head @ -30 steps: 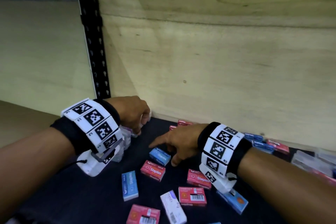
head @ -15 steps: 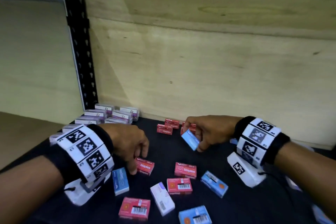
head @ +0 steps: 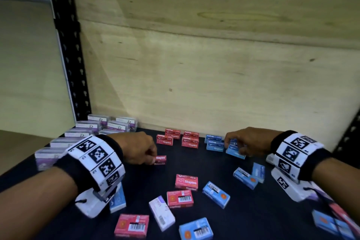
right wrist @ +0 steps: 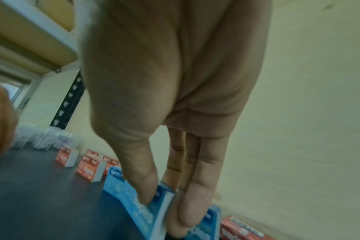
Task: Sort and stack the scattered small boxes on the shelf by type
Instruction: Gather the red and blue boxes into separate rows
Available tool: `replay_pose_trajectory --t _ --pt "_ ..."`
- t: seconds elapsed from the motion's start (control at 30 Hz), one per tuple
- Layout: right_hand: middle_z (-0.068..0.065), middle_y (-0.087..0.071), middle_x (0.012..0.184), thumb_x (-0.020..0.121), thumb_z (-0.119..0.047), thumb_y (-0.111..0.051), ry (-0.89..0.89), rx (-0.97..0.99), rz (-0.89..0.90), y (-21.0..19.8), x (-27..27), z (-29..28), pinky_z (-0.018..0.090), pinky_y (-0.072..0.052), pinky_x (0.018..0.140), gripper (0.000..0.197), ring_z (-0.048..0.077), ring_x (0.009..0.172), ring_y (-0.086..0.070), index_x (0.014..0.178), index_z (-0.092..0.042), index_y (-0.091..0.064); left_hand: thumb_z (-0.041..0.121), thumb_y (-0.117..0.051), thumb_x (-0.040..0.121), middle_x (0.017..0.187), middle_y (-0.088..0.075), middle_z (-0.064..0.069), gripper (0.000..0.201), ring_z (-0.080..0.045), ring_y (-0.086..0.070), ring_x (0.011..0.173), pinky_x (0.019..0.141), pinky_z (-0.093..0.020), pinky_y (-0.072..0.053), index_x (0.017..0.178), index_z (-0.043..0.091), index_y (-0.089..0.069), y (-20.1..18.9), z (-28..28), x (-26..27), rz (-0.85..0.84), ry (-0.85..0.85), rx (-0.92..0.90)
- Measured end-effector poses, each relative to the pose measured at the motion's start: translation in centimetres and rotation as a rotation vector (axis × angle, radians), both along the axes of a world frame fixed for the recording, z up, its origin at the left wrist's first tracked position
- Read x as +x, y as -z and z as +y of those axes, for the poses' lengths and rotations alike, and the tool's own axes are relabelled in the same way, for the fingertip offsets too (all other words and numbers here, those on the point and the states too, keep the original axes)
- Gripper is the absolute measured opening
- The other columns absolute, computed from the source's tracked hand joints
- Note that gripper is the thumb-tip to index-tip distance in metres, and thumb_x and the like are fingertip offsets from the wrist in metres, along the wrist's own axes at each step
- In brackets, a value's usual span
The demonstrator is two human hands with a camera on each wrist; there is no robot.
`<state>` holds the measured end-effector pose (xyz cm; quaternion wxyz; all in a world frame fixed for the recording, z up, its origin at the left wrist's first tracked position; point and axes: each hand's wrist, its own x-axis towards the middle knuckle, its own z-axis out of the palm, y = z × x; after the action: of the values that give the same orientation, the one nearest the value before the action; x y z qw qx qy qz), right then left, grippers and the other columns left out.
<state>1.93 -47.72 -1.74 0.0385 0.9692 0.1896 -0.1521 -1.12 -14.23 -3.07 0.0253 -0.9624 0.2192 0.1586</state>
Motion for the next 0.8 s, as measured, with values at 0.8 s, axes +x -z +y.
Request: replay_pose_trajectory --t 0.8 --pt "-0.008 -0.069 0.100 0.089 -0.055 -0.061 -0.279 0.024 0.082 1.8 -5.3 10.7 0.035 -0.055 0.083 0.037 0.014 0.088 -0.064 0.105 -0.023 -0.069 0.049 -0.056 0.094 0.120 -0.062 0.005 0.027 -0.016 -0.058 0.106 0.095 -0.035 -0.045 0.116 0.034 -0.059 -0.2 -1.2 0.9 0.014 -0.092 0.032"
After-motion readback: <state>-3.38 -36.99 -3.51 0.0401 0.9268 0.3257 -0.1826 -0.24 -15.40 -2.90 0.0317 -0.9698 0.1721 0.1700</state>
